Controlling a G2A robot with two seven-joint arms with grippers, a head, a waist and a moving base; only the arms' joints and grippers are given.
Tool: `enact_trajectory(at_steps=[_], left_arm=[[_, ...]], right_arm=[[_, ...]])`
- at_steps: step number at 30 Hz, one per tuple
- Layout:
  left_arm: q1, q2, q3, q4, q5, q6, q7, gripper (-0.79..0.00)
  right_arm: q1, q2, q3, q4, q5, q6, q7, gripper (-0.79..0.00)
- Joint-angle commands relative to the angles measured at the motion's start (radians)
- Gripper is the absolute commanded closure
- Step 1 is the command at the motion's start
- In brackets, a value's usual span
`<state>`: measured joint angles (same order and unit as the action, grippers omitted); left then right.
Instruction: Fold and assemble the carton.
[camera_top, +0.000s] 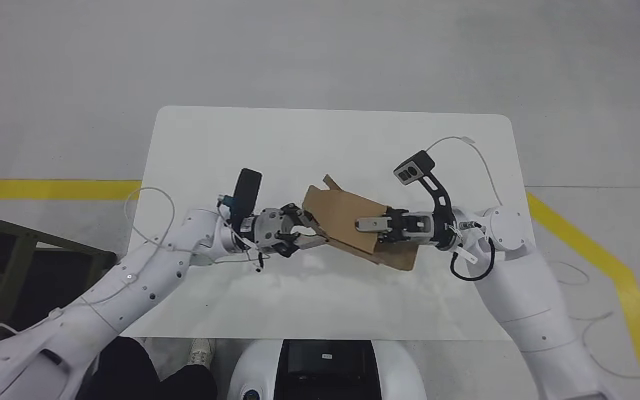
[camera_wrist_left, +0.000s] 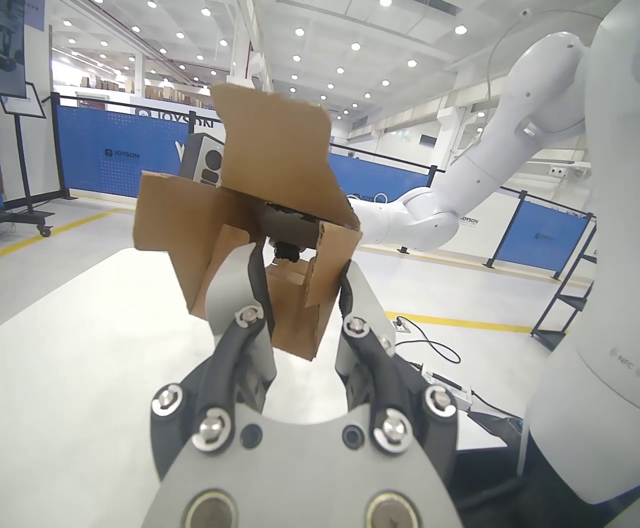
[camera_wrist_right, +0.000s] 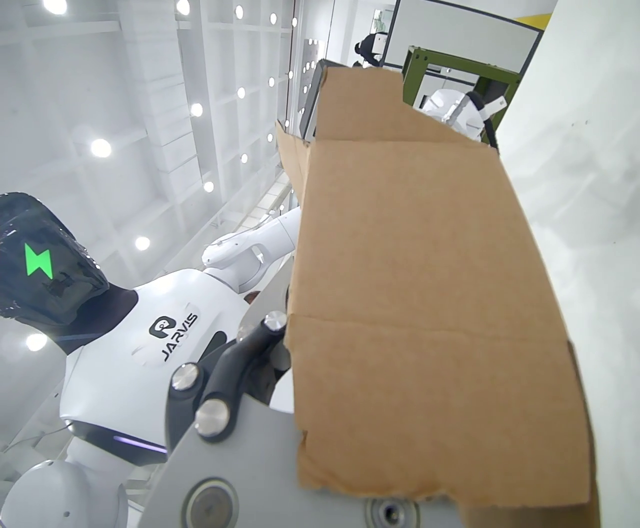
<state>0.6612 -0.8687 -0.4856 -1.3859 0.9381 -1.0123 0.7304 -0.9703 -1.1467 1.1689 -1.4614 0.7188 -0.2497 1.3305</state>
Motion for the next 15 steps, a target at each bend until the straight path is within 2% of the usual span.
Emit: enact_trajectory(at_steps=[1, 9, 15], left_arm=[[-0.004, 0.005, 0.011, -0.002, -0.004, 0.0, 0.012, -0.296], [-0.028, 0.028, 0.069, -0.013, -0.029, 0.0, 0.077, -0.28], [-0.047, 0.044, 0.108, -0.023, -0.093, 0.0, 0.077, -0.268]], right_arm=[[0.001, 0.0, -0.001, 0.0, 0.003, -0.001, 0.003, 0.0], [0.002, 0.0, -0.003, 0.003, 0.008, 0.002, 0.01, 0.0], [0.004, -0.001, -0.005, 0.005, 0.011, 0.001, 0.015, 0.0]])
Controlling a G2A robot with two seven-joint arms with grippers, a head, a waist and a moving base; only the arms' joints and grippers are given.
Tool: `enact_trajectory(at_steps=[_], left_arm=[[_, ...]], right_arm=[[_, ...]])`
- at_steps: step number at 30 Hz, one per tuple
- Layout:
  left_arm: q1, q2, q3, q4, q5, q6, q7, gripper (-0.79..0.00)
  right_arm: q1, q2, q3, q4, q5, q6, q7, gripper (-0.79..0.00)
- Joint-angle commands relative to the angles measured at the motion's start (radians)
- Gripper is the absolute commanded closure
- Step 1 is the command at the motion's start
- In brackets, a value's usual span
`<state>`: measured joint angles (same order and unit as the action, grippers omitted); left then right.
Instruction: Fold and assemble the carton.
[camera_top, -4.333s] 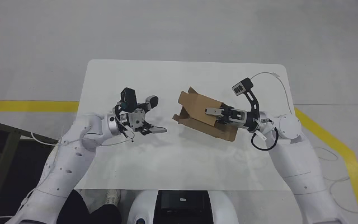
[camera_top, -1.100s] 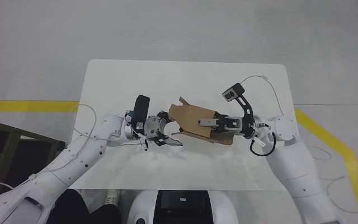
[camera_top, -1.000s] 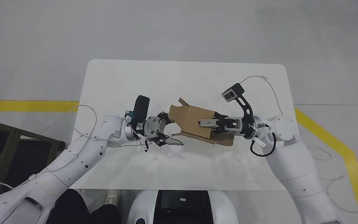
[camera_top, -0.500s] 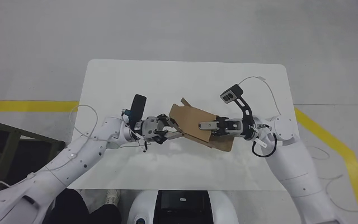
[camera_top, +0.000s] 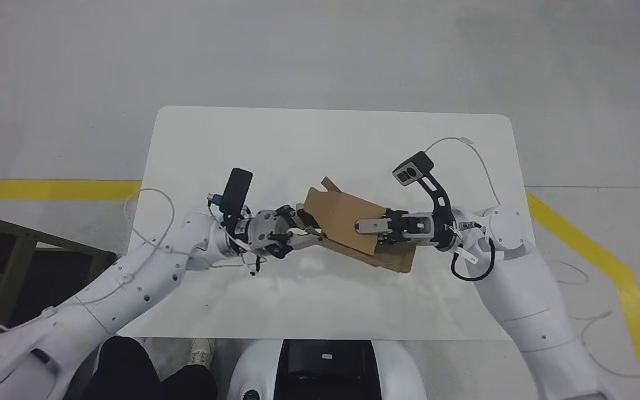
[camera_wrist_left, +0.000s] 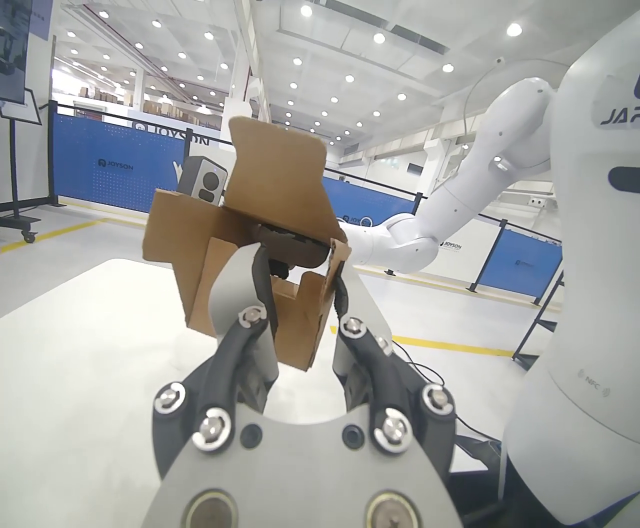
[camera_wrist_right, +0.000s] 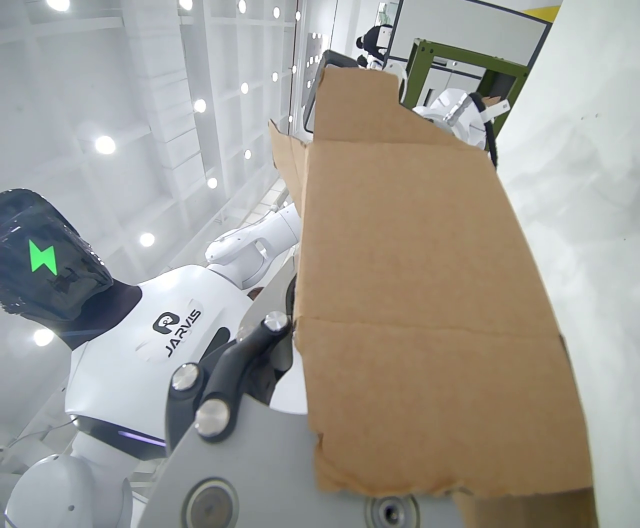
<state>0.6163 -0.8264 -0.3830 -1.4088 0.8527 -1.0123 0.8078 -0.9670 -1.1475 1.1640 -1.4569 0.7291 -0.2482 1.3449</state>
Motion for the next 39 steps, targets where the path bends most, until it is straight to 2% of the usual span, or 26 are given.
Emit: enact_trajectory(at_steps=[1, 12, 21, 28, 33, 39], left_arm=[[-0.006, 0.004, 0.013, 0.001, -0.017, 0.0, 0.0, -0.262], [-0.063, 0.007, 0.081, 0.02, -0.057, 0.0, -0.006, -0.114], [-0.104, -0.008, 0.107, 0.024, -0.019, 0.0, 0.0, -0.145], [-0.107, -0.011, 0.089, 0.024, 0.03, 0.0, 0.0, -0.154], [-0.1, -0.008, 0.074, -0.004, 0.047, 0.0, 0.0, -0.194], [-0.093, -0.004, 0.064, -0.018, 0.062, 0.0, 0.0, -0.166]], right_arm=[[0.001, 0.0, 0.0, 0.001, 0.001, 0.0, 0.001, 0.0], [0.006, -0.002, -0.01, -0.007, 0.004, 0.001, 0.008, 0.0], [0.008, -0.003, -0.012, -0.005, 0.003, -0.004, 0.008, 0.0], [0.009, -0.002, -0.012, -0.005, -0.004, -0.003, 0.006, 0.0], [0.011, -0.003, -0.014, -0.004, -0.007, -0.002, 0.005, 0.0], [0.009, -0.003, -0.014, -0.003, -0.007, -0.004, 0.0, 0.0]])
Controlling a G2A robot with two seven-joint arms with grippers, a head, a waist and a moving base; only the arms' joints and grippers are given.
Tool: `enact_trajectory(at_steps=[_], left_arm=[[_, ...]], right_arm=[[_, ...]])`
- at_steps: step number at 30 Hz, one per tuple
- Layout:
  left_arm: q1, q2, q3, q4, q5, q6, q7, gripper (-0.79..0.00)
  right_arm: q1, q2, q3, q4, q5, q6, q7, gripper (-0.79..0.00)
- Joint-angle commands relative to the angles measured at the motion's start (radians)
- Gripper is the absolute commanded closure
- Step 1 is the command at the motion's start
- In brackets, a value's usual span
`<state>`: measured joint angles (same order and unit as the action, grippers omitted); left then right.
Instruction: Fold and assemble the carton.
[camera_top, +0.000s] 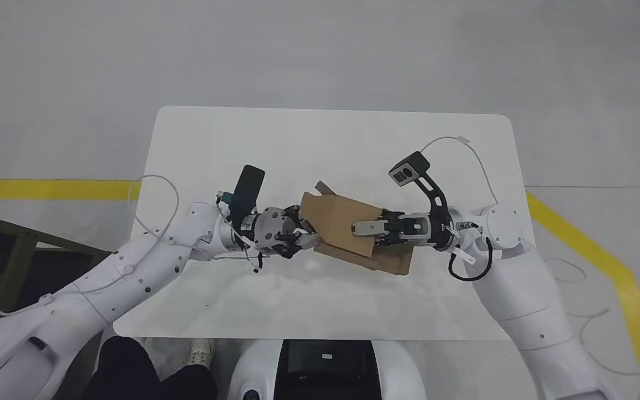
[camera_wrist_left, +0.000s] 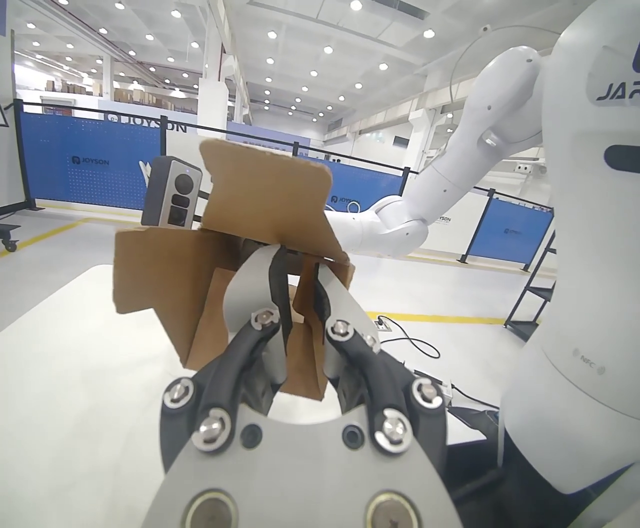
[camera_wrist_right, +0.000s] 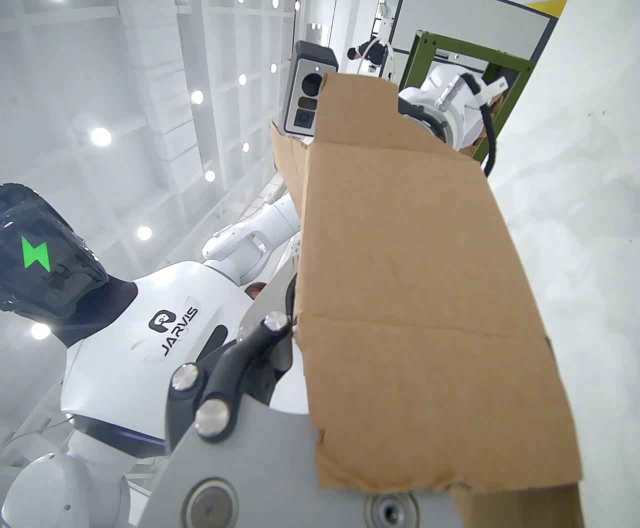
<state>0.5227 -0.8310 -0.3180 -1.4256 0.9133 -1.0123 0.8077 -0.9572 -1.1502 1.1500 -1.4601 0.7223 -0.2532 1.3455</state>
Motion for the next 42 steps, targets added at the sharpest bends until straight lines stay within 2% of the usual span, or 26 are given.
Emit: enact_trajectory(at_steps=[1, 9, 16, 18, 21, 24, 28, 34, 37, 40, 42], left_arm=[[0.002, 0.001, -0.001, -0.002, 0.002, 0.0, 0.0, -0.157], [0.028, 0.008, -0.048, 0.056, 0.015, 0.013, -0.024, -0.111], [0.092, 0.015, -0.122, 0.103, -0.055, 0.021, -0.028, -0.194], [0.107, 0.018, -0.147, 0.118, -0.08, 0.038, -0.038, -0.246], [0.127, 0.02, -0.18, 0.132, -0.114, 0.06, -0.068, -0.311], [0.14, 0.018, -0.205, 0.144, -0.15, 0.093, -0.125, -0.326], [0.149, 0.006, -0.223, 0.136, -0.167, 0.145, -0.199, -0.317], [0.15, -0.026, -0.236, 0.146, -0.225, 0.165, -0.267, -0.302], [0.148, -0.04, -0.243, 0.144, -0.223, 0.153, -0.288, -0.292], [0.149, -0.049, -0.255, 0.143, -0.206, 0.123, -0.298, -0.228], [0.152, -0.053, -0.265, 0.143, -0.19, 0.1, -0.303, -0.222]], right_arm=[[0.0, 0.0, 0.0, 0.0, -0.001, 0.002, 0.0, 0.0], [-0.004, 0.002, 0.006, 0.008, -0.011, 0.001, -0.002, 0.0], [-0.006, 0.004, 0.008, 0.008, -0.027, 0.005, -0.004, 0.0], [-0.007, 0.005, 0.007, 0.008, -0.031, 0.007, -0.001, 0.0], [-0.006, 0.004, 0.0, 0.005, -0.035, 0.011, 0.007, 0.0], [-0.005, 0.004, -0.008, 0.004, -0.036, 0.015, 0.015, 0.0], [-0.003, 0.002, -0.025, -0.001, -0.037, 0.021, 0.031, 0.0], [0.005, -0.003, -0.059, -0.004, -0.036, 0.025, 0.052, 0.0], [0.011, -0.006, -0.074, 0.003, -0.041, 0.025, 0.055, 0.0], [0.018, -0.009, -0.086, 0.01, -0.046, 0.025, 0.052, 0.0], [0.023, -0.01, -0.09, 0.021, -0.051, 0.023, 0.048, 0.0]])
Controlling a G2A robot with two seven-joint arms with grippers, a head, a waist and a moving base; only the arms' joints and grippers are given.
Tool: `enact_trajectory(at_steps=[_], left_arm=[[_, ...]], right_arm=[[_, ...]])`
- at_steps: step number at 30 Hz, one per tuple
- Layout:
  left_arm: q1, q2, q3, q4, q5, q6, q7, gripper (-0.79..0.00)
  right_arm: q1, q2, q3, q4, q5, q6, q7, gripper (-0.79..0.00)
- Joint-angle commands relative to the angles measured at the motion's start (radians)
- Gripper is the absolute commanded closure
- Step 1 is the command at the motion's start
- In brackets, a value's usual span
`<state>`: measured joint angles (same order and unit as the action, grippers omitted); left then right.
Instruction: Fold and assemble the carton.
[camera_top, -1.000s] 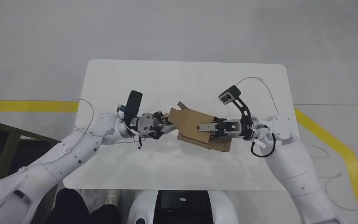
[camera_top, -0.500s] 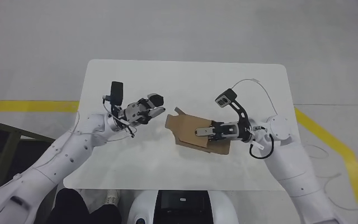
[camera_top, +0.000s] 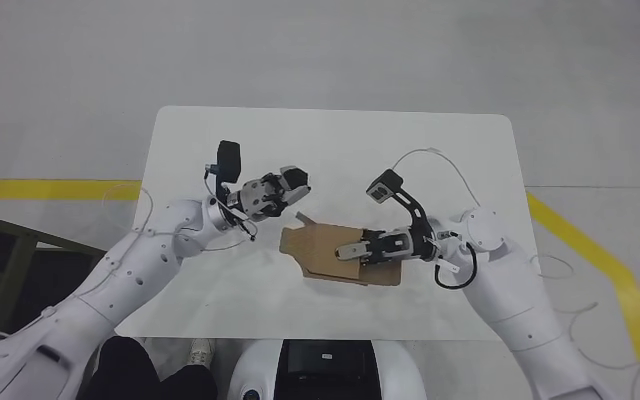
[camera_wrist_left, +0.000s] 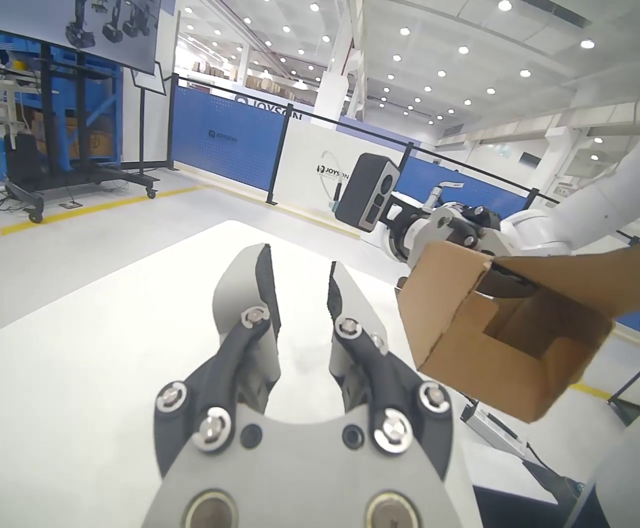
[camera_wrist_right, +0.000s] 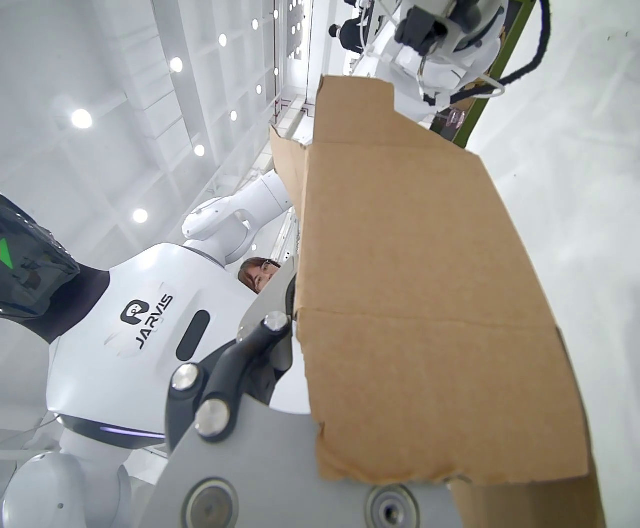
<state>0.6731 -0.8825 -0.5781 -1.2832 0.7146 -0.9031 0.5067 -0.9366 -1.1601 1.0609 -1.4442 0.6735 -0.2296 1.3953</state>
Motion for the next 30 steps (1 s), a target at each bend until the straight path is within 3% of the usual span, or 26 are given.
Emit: enact_trajectory(at_steps=[1, 4, 7, 16, 30], left_arm=[[0.004, -0.003, -0.01, -0.001, 0.016, -0.016, -0.003, -0.194], [0.016, -0.007, -0.029, -0.008, 0.04, -0.037, -0.001, -0.151], [0.03, -0.008, -0.05, -0.016, 0.058, -0.055, -0.002, 0.0], [0.072, -0.009, -0.112, -0.047, 0.098, -0.109, -0.02, 0.0], [0.087, -0.006, -0.08, -0.125, 0.084, -0.109, -0.038, 0.0]], right_arm=[[0.005, -0.001, -0.001, 0.011, -0.004, -0.002, -0.007, 0.0], [0.009, -0.001, 0.004, 0.026, -0.009, -0.008, -0.024, 0.0], [0.009, 0.0, 0.013, 0.032, -0.011, -0.012, -0.038, 0.0], [0.004, 0.004, 0.033, 0.034, -0.013, -0.017, -0.061, 0.0], [-0.002, 0.006, 0.046, 0.025, -0.013, -0.016, -0.076, 0.0]])
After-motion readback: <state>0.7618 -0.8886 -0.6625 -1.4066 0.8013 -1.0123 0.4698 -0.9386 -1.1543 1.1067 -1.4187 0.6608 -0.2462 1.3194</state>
